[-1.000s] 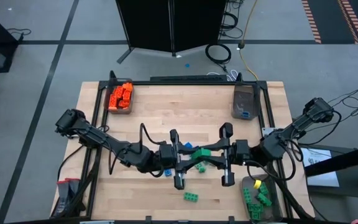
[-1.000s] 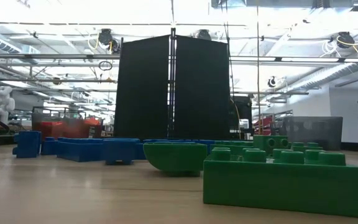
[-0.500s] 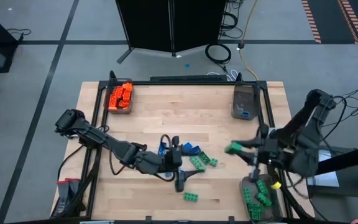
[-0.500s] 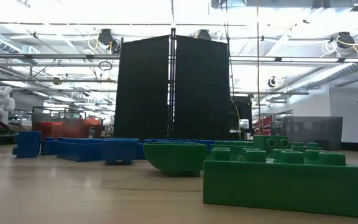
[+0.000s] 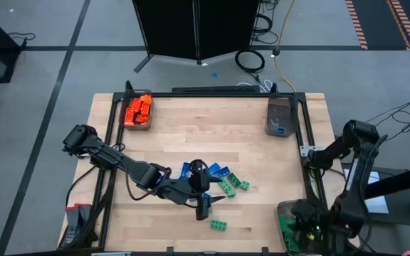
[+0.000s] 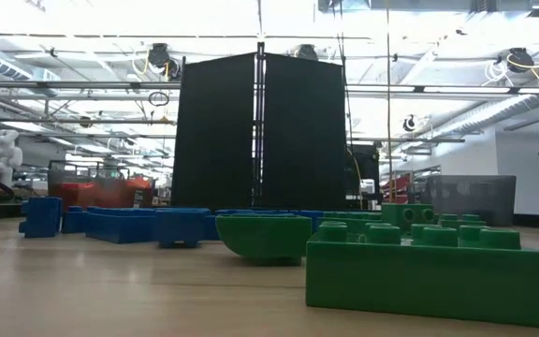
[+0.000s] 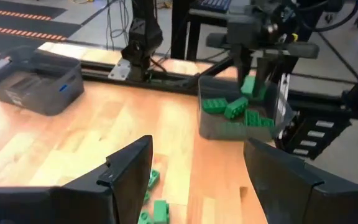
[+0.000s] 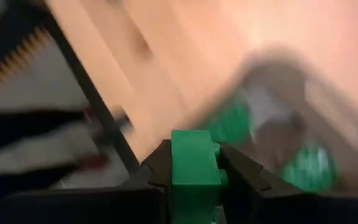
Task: Sort blocks
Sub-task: Put the green game piece into the bottom right black bin
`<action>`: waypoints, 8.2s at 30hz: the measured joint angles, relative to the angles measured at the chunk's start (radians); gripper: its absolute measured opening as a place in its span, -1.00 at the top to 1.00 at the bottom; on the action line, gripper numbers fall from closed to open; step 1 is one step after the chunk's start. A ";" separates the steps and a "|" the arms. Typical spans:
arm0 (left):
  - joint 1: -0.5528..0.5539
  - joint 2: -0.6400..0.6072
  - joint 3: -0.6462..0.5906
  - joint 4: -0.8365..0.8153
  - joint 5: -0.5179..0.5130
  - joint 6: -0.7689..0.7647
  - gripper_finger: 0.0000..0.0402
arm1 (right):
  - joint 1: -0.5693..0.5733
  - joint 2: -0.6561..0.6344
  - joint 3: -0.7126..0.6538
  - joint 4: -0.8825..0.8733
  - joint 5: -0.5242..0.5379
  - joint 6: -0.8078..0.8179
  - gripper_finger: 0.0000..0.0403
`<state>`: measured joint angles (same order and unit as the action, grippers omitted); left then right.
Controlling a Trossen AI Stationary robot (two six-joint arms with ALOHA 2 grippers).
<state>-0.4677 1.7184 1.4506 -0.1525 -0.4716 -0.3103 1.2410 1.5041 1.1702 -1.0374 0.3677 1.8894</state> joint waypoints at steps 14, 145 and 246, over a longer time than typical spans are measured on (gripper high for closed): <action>0.021 0.004 0.000 -0.160 0.181 0.022 -0.26 | 0.037 0.069 0.000 -0.003 -0.181 0.056 0.32; -0.038 0.141 -0.002 0.274 -0.504 0.455 0.35 | -0.528 -0.011 0.400 0.102 0.582 -0.636 -0.82; 0.017 0.140 0.000 -0.177 0.047 0.053 -0.46 | -0.055 0.150 0.376 -0.358 -0.355 0.084 -0.33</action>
<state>-0.4511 1.8580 1.4509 -0.3294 -0.4242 -0.2569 1.1858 1.6536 1.5459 -1.3952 0.0124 1.9734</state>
